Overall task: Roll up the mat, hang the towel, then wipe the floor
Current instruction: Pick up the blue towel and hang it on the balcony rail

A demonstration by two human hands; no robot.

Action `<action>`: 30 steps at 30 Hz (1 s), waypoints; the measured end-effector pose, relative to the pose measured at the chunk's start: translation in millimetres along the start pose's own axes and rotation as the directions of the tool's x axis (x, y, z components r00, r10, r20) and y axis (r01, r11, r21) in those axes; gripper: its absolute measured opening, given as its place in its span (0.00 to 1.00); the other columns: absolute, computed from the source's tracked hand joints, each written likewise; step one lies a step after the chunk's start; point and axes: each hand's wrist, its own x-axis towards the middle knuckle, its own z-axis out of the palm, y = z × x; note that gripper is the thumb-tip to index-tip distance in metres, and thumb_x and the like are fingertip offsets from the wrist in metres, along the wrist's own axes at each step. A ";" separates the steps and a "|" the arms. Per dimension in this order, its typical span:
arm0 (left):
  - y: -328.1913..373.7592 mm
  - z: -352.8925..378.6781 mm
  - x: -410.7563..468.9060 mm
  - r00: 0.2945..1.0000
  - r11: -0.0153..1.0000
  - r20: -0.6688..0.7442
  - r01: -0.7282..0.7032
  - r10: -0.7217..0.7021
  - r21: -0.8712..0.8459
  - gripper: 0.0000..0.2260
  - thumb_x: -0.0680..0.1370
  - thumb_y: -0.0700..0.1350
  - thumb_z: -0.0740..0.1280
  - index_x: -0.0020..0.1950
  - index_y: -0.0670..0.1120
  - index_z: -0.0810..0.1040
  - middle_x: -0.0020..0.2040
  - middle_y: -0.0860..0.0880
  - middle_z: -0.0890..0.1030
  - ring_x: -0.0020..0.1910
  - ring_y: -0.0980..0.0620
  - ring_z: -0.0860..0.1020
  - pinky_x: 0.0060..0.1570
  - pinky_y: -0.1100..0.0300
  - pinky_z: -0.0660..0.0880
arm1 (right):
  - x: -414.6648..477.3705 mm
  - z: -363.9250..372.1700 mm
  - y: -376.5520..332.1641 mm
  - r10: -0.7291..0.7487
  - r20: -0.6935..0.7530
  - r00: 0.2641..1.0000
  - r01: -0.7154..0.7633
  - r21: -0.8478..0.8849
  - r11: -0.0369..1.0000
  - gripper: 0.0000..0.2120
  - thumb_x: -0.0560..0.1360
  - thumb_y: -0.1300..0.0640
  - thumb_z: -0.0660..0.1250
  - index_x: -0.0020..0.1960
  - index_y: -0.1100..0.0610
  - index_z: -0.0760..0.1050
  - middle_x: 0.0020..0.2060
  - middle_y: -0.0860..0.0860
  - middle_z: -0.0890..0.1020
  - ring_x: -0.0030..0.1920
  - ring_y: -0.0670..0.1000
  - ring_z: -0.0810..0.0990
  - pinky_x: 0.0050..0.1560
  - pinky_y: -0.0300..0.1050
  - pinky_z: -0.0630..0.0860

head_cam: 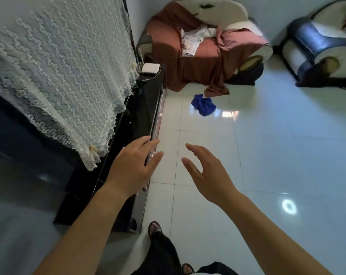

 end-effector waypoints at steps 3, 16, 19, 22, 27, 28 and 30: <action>-19.9 5.5 37.7 1.000 1.000 0.026 0.016 -0.015 -0.016 0.31 0.75 0.66 0.46 0.70 0.53 0.68 0.71 0.51 0.68 0.71 0.54 0.64 0.69 0.48 0.64 | 39.8 1.2 6.0 0.009 0.009 1.000 -0.008 -0.011 1.000 0.26 0.77 0.42 0.54 0.72 0.49 0.61 0.69 0.44 0.67 0.68 0.44 0.65 0.65 0.36 0.60; -104.7 -5.5 238.4 0.988 0.996 0.122 -0.092 0.090 0.005 0.31 0.74 0.68 0.44 0.71 0.55 0.65 0.71 0.53 0.68 0.72 0.55 0.63 0.68 0.45 0.65 | 241.6 0.6 -0.2 0.076 -0.022 0.997 -0.078 -0.086 0.993 0.26 0.78 0.43 0.55 0.73 0.49 0.58 0.71 0.46 0.65 0.70 0.47 0.64 0.69 0.44 0.63; -105.1 1.3 286.5 0.972 0.987 0.178 -0.158 0.152 0.019 0.31 0.75 0.69 0.44 0.72 0.56 0.64 0.71 0.53 0.68 0.72 0.55 0.63 0.67 0.45 0.65 | 271.2 -11.9 12.1 0.108 -0.048 0.993 -0.112 -0.085 0.990 0.26 0.77 0.43 0.55 0.73 0.49 0.58 0.71 0.45 0.64 0.70 0.47 0.64 0.69 0.43 0.63; -100.4 9.5 335.7 0.958 0.978 0.204 -0.207 0.200 0.016 0.31 0.75 0.69 0.44 0.72 0.56 0.64 0.71 0.53 0.68 0.71 0.55 0.64 0.67 0.44 0.66 | 301.7 -27.2 32.2 0.151 -0.082 0.985 -0.156 -0.067 0.985 0.26 0.77 0.42 0.55 0.73 0.49 0.59 0.71 0.45 0.65 0.69 0.46 0.64 0.69 0.44 0.65; -70.5 35.5 435.4 0.958 0.974 0.182 -0.211 0.222 -0.080 0.23 0.79 0.60 0.53 0.71 0.53 0.66 0.72 0.52 0.67 0.71 0.55 0.64 0.68 0.59 0.61 | 371.9 -54.7 81.9 0.224 -0.125 0.967 -0.227 -0.011 0.974 0.26 0.77 0.43 0.55 0.73 0.49 0.59 0.71 0.45 0.65 0.70 0.46 0.64 0.69 0.42 0.63; -61.8 43.8 460.5 0.958 0.973 0.176 -0.211 0.224 -0.089 0.22 0.79 0.58 0.55 0.71 0.52 0.66 0.72 0.53 0.67 0.71 0.55 0.64 0.66 0.61 0.60 | 390.4 -62.1 93.4 0.230 -0.130 0.965 -0.232 -0.005 0.973 0.26 0.77 0.43 0.55 0.73 0.49 0.59 0.71 0.45 0.65 0.70 0.46 0.64 0.69 0.41 0.62; -42.4 58.6 511.3 0.956 0.968 0.164 -0.228 0.242 -0.104 0.21 0.80 0.56 0.56 0.71 0.52 0.66 0.71 0.53 0.68 0.70 0.56 0.65 0.63 0.65 0.60 | 428.8 -82.6 116.0 0.235 -0.150 0.960 -0.238 0.002 0.971 0.26 0.77 0.43 0.55 0.73 0.49 0.58 0.71 0.45 0.65 0.70 0.45 0.64 0.67 0.40 0.62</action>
